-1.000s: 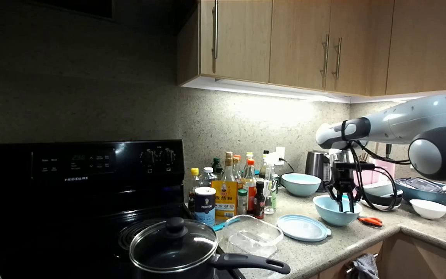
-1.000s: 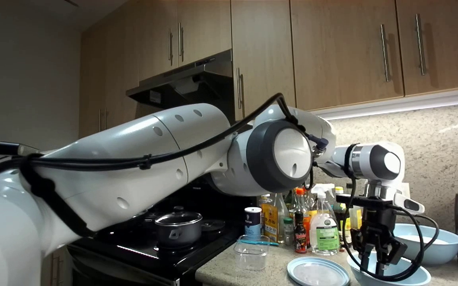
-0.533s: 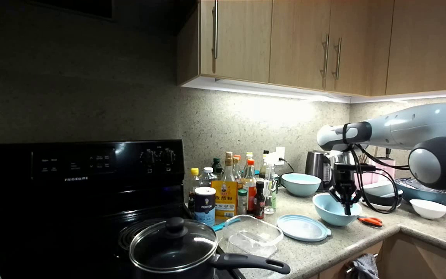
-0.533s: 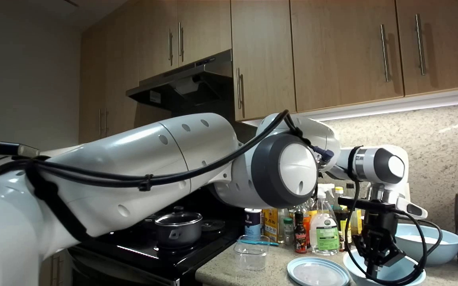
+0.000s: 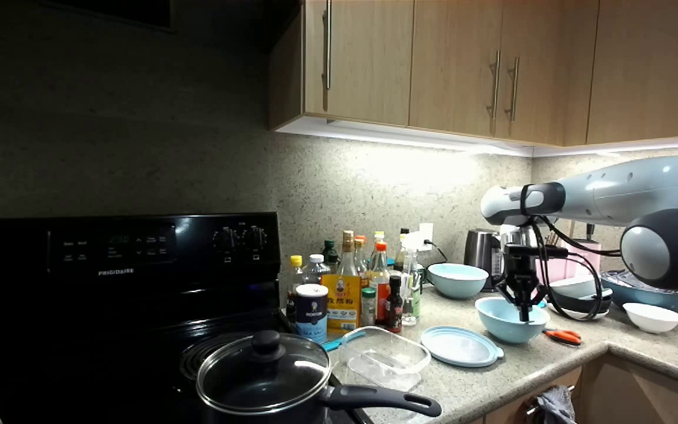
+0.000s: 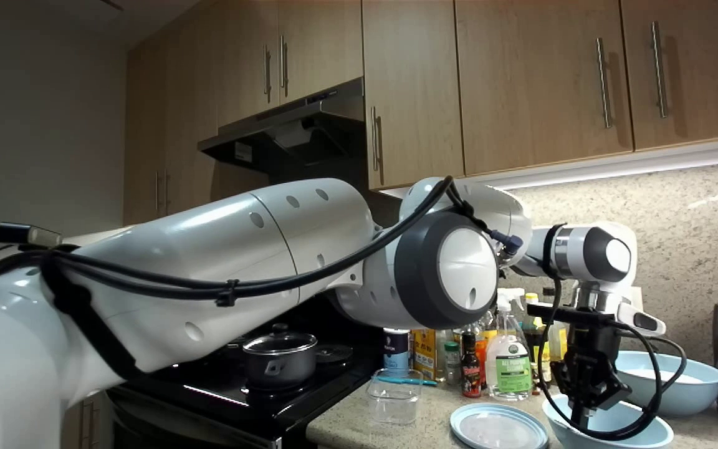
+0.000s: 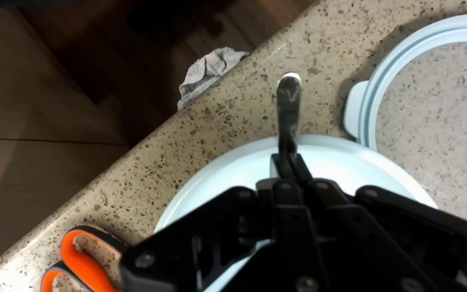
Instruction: Remove the spoon from the bowl and put it on the lid that is on the counter
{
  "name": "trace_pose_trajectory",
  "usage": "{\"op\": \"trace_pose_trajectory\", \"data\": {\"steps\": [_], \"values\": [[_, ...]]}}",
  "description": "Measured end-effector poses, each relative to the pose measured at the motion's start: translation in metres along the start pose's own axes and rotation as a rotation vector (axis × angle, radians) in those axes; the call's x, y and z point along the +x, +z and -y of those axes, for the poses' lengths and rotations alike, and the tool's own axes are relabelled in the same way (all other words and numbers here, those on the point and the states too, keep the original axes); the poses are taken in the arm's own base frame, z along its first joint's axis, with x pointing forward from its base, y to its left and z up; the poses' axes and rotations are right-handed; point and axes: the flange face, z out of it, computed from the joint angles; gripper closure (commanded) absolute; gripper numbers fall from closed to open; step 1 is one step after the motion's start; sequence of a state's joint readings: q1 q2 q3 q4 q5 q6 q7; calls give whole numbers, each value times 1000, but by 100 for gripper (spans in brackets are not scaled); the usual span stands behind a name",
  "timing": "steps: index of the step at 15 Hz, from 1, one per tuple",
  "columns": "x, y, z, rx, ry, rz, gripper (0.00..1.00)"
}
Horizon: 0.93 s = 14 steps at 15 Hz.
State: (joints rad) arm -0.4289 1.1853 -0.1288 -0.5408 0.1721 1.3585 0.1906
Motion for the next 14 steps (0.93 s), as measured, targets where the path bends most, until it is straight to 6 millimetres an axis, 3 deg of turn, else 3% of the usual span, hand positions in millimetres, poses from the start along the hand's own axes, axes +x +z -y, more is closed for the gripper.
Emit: {"op": "trace_pose_trajectory", "data": {"steps": [1,2,3,6,10,14], "values": [[-1,-3,1,3,0,-6,88],[-2,-6,3,4,-1,-10,82],[-3,-9,4,5,0,-12,50],[-4,-12,8,2,-6,-24,31],[-4,-1,9,-15,-10,2,5],[-4,6,8,-32,-7,21,0]]}}
